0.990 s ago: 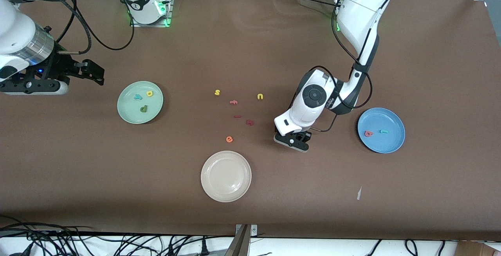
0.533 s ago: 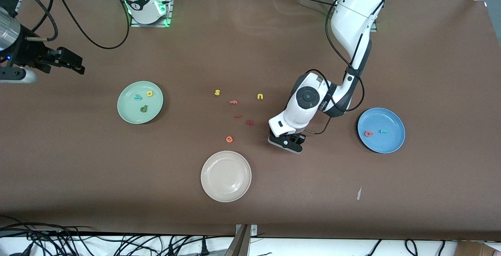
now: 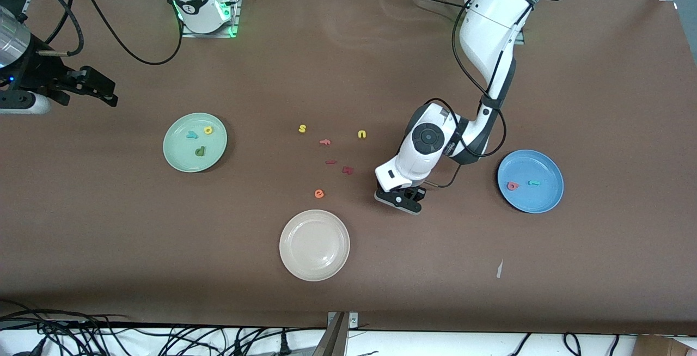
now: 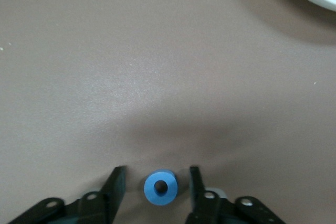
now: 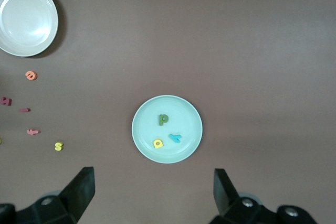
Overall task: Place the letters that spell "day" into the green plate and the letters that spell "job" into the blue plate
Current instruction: 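Grasp the blue o with the left gripper and place it on the blue plate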
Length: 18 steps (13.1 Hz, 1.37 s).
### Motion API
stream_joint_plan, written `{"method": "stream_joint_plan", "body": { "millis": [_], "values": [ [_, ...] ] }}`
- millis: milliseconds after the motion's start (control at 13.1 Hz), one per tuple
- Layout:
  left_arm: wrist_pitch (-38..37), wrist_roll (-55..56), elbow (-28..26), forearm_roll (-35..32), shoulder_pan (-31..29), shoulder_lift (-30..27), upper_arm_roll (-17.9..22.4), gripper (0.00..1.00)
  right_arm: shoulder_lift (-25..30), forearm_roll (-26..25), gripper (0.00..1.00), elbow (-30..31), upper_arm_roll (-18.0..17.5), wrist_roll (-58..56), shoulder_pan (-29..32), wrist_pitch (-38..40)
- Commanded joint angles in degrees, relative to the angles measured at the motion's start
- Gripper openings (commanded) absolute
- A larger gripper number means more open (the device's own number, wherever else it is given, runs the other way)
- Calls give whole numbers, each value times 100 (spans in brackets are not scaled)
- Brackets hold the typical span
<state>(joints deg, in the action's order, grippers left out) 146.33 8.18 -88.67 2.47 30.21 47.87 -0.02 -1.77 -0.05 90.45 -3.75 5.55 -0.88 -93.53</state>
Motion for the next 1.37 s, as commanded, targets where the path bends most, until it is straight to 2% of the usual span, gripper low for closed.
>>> {"method": "stream_joint_plan", "body": {
  "millis": [0,76,305,381,533,686,762,990,1143,1295],
  "values": [
    [9,-80,149,52,55,100,64,25,483,-65,100,762,-91,-62,97,-594],
    [9,-89,149,52,38,91,64,17,519,-65,100,799,-91,-97,97,-613],
    [-43,-272,122,35,-76,-57,64,14,502,-21,100,781,-64,-142,97,-561],
    [-235,-543,53,35,-259,-328,38,14,502,-13,100,773,-29,-142,97,-517],
    [-1094,-1141,-9,43,-759,-803,-146,14,502,-21,100,755,-12,-142,97,-438],
    [-1361,-1729,-717,35,-1645,-1374,-567,14,493,-21,100,737,-38,-142,97,-447],
    [-1370,-2133,-1191,35,-1841,-1734,-586,14,493,-21,100,737,-38,-142,97,-438],
    [-1344,-3461,-2379,35,-2588,-2456,-560,15,493,-21,100,737,-29,-142,97,-438],
    [-1344,-4067,-2811,-9,-2932,-2729,-456,16,493,-21,100,729,-38,-142,97,-447],
    [-1353,-4385,-3076,-272,-3029,-2844,-105,17,493,-21,100,729,-29,-142,97,-438]
  ]
}}
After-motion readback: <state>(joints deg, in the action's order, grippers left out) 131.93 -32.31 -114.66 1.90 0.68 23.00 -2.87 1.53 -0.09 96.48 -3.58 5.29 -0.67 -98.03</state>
